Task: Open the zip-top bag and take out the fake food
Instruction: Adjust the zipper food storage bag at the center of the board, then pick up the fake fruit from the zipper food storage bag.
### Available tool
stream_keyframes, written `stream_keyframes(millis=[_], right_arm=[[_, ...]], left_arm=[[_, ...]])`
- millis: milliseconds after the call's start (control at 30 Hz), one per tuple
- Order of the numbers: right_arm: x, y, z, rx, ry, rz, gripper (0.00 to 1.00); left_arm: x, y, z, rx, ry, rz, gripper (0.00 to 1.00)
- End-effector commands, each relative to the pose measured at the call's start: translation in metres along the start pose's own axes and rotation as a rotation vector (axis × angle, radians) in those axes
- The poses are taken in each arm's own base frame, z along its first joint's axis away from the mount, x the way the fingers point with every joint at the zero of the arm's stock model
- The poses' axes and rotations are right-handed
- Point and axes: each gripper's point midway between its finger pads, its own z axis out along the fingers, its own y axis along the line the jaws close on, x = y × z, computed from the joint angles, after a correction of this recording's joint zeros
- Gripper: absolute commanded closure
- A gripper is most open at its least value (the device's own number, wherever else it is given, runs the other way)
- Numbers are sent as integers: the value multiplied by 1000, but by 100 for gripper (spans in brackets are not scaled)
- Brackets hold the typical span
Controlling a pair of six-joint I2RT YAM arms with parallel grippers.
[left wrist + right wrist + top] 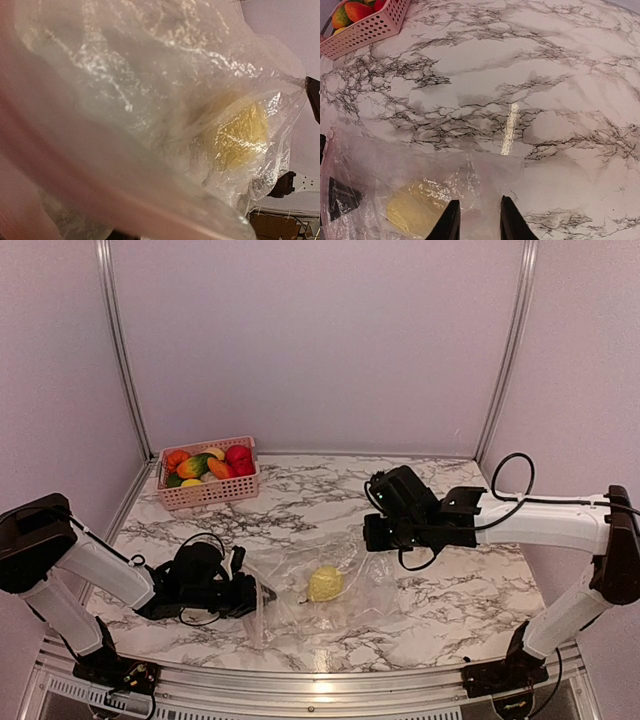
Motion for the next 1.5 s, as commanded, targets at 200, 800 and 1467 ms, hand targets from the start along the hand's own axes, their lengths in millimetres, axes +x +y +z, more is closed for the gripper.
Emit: stream_keyframes(millis=[200,800,1467], right_arm=[[-8,-15,-21,86,-23,-23,48],[24,69,3,-110,44,-61,69],[69,41,56,-65,144,-21,71]], left_arm=[[-1,-7,-2,23,-5,24,66],[-3,-9,-3,8,-9,30,66],[-5,-13,-1,6,-3,40,66]])
